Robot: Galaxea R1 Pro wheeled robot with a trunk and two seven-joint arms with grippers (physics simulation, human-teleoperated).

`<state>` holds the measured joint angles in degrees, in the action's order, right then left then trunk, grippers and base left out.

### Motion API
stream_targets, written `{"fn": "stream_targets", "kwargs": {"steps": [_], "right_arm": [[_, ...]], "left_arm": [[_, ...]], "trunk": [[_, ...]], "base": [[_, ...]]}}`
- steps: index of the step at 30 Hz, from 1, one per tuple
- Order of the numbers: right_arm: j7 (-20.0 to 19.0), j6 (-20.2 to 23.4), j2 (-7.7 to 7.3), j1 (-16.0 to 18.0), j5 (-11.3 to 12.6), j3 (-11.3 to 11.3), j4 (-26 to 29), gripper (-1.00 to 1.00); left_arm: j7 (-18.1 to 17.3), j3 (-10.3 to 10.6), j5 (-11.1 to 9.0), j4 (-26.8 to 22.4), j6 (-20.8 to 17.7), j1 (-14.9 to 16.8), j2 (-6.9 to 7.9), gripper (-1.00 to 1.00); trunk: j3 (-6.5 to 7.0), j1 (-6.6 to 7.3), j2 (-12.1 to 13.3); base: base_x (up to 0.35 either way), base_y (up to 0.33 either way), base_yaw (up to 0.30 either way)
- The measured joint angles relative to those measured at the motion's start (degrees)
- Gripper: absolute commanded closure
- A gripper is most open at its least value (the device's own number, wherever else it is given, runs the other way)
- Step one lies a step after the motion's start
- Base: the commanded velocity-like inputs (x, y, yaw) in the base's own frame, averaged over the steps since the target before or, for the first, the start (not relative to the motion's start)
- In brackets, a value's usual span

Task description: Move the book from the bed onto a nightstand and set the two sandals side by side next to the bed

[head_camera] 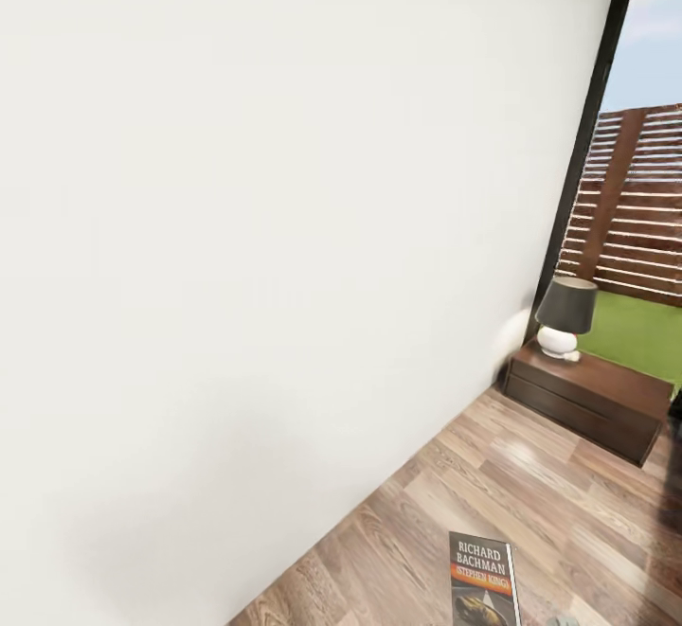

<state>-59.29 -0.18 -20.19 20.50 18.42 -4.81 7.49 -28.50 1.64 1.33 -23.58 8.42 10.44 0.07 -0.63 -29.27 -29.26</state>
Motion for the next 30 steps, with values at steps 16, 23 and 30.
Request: {"fn": "stream_targets", "kwargs": {"steps": [16,23,30], "right_arm": [[0.02,0.00,0.00,-0.01,0.00,0.03,0.00,1.00],[0.02,0.00,0.00,-0.03,-0.02,0.06,0.00,1.00],[0.02,0.00,0.00,0.00,-0.01,0.08,0.00,1.00]], "left_arm": [[-0.07,0.00,-0.01,0.00,-0.04,0.00,0.00,-1.00],[-0.06,0.00,0.01,0.00,-0.03,0.00,0.00,-1.00],[-0.07,0.00,0.00,0.00,-0.01,0.00,0.00,-1.00]], "trunk": [[0.00,0.02,-0.01],[0.00,0.03,-0.01],[0.00,0.03,-0.01]], "base": [[0.052,0.000,-0.300],[0.299,0.000,-0.300],[0.318,0.000,-0.300]]}}
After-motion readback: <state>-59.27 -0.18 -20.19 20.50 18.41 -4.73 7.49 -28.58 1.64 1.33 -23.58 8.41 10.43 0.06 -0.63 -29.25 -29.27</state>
